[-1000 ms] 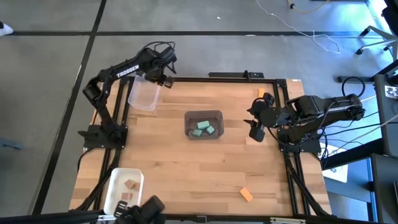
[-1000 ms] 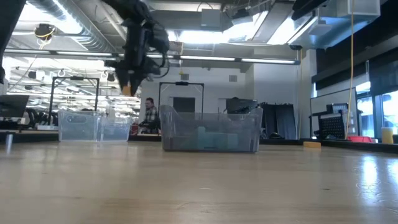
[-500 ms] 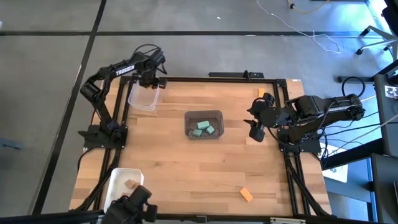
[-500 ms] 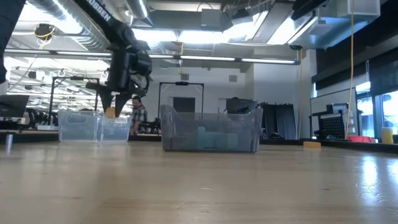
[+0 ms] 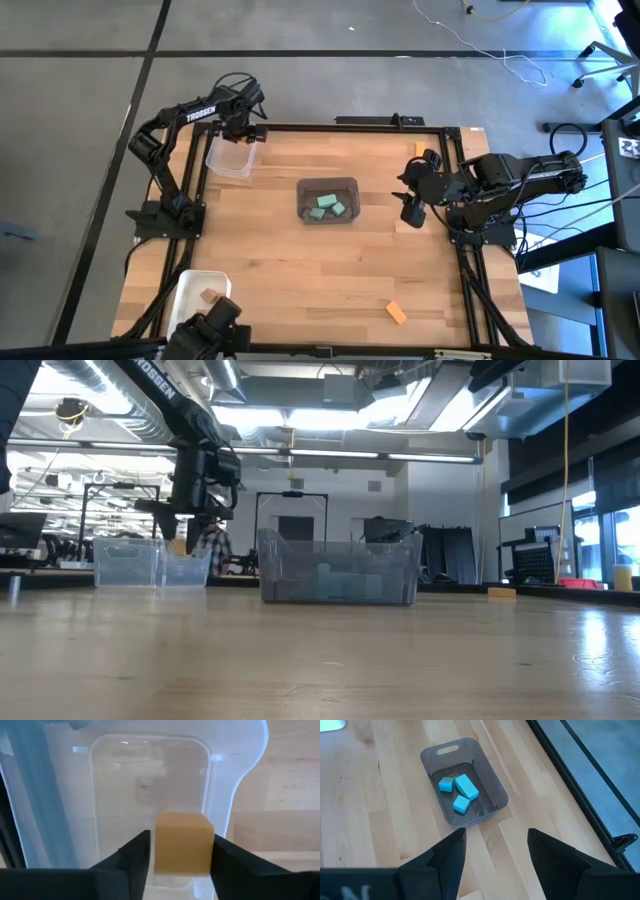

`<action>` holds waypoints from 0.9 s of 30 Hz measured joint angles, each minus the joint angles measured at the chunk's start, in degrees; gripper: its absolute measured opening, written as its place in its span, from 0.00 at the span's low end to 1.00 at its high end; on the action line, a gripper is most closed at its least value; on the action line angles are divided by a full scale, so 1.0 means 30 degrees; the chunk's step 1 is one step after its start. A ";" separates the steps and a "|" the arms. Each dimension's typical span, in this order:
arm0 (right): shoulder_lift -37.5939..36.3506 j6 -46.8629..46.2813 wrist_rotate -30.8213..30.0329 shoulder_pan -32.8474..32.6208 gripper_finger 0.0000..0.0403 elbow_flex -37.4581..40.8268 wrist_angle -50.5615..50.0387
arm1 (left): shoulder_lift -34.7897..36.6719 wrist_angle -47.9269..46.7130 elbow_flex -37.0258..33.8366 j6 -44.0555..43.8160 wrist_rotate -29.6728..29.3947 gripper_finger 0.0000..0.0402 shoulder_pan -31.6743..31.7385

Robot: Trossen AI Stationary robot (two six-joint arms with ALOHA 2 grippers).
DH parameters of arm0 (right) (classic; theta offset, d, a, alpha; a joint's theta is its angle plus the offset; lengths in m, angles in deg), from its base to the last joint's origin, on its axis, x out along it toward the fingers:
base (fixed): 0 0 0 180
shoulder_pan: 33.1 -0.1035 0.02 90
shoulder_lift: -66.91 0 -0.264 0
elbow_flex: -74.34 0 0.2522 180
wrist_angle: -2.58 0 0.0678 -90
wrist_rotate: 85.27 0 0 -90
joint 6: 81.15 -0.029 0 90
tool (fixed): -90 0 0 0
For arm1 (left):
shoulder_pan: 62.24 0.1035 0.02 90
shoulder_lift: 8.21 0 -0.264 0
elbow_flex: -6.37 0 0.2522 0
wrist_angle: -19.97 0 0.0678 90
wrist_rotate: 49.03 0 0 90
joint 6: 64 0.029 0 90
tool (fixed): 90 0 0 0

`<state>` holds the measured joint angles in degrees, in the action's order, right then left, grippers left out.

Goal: Sort & place blocks by color
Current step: Put the top left yellow block into the transparent bin, then put the top yellow block into the transparent bin

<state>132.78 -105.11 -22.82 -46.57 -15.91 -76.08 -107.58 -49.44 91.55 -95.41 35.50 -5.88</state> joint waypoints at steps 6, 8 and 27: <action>0.0000 -0.0004 0.0007 -0.0004 0.53 0.0000 0.0000 | 0.0000 0.0010 0.0000 0.0024 -0.0349 0.48 0.0000; 0.0000 -0.0004 0.0015 -0.0004 0.53 0.0000 0.0000 | 0.0000 0.0017 0.0000 0.0306 -0.0343 0.48 -0.0007; 0.0000 -0.8763 -0.1585 0.2955 0.53 0.0003 -0.4240 | 0.3814 -0.0332 0.3263 0.1674 0.2592 0.48 -0.3307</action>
<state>132.78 -131.40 -27.58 -37.70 -15.90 -88.80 -96.14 -50.43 101.34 -90.39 43.28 -15.80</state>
